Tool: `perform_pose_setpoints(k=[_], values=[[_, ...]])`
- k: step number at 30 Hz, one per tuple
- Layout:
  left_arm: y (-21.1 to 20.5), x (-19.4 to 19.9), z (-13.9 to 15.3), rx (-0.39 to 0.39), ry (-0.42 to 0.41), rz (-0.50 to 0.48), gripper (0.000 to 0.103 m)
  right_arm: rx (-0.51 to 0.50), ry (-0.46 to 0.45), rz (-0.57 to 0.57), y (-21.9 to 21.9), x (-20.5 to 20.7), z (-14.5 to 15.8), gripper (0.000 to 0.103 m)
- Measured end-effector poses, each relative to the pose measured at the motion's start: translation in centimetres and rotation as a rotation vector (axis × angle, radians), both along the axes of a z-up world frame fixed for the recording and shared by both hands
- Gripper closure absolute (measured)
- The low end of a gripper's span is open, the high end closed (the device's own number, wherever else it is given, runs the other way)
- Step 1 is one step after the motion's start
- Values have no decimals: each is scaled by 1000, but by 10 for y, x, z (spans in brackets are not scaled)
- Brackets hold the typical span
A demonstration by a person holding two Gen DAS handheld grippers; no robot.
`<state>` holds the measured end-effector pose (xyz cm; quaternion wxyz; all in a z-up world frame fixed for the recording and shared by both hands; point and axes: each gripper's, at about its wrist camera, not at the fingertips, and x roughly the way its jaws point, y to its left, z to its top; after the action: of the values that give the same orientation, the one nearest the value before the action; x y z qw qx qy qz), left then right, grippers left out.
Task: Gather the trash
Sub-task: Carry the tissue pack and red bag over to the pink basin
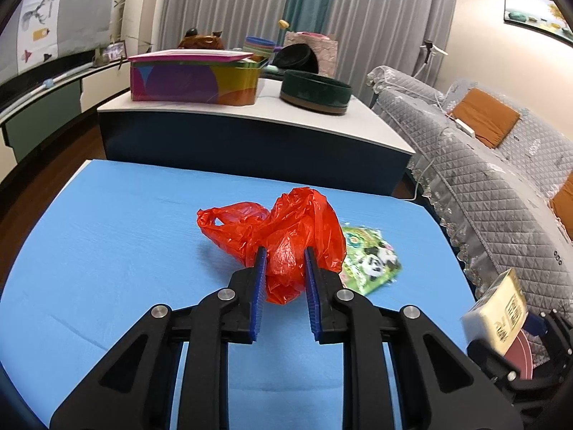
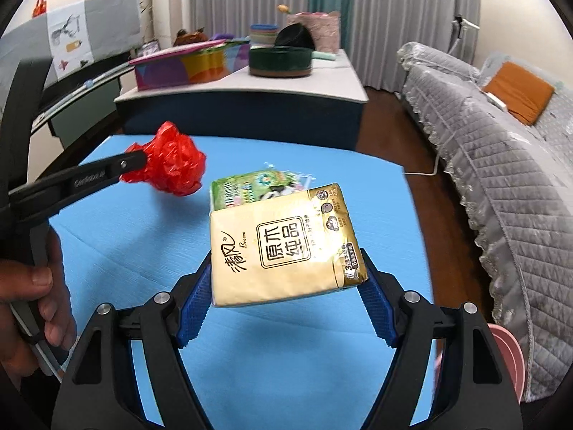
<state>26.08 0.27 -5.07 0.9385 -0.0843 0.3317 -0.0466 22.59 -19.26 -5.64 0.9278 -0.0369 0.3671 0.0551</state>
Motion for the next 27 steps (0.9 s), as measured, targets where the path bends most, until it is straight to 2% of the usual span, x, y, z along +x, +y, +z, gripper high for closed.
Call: perform_pose_setpoints(k=[15,27], values=[[-48,-36,19,29,-66,-114,83,32,-71,-126,-50,-39,33,29],[-98,-50,22,44,-92,-221,83,51,-104,-244,-97,-60,46,29]])
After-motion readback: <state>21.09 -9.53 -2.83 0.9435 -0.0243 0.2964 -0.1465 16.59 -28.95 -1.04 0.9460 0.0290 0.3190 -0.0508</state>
